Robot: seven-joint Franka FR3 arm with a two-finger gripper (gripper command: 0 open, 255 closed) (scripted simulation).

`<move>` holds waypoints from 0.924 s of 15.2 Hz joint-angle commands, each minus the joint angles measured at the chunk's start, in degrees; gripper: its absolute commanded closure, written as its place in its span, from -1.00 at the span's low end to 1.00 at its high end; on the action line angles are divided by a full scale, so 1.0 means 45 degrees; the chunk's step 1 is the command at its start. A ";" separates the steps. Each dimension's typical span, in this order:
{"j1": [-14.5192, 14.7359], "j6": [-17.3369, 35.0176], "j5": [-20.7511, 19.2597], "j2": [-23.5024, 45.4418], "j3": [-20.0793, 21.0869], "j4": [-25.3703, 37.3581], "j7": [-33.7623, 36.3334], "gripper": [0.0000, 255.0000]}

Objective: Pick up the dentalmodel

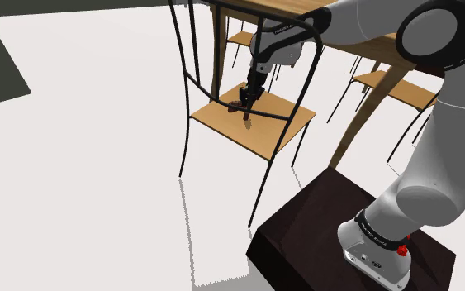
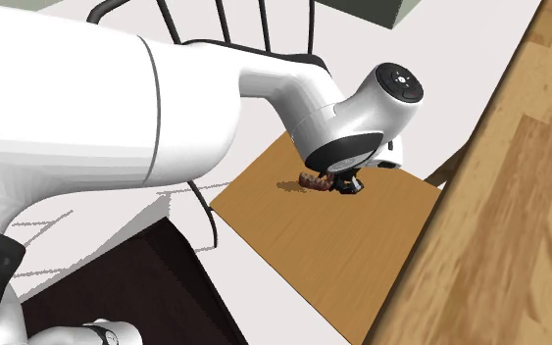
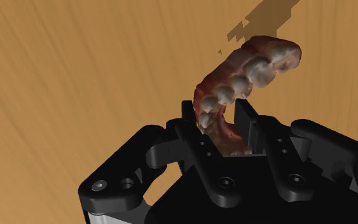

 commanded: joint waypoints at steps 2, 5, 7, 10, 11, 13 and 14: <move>-0.0002 0.0001 -0.0001 0.0001 -0.0002 -0.0001 -0.0001 1.00; 0.0002 -0.0275 -0.0053 -0.0178 -0.0020 0.0103 0.0067 1.00; 0.0005 -0.0563 -0.0103 -0.0329 -0.0035 0.0246 0.0136 1.00; 0.0008 -0.0998 -0.0173 -0.0542 -0.0055 0.0477 0.0237 1.00; 0.0008 -0.1145 -0.0196 -0.0608 -0.0062 0.0560 0.0270 1.00; 0.0008 -0.1441 -0.0239 -0.0735 -0.0073 0.0735 0.0335 1.00; 0.0008 -0.1589 -0.0260 -0.0794 -0.0078 0.0827 0.0367 1.00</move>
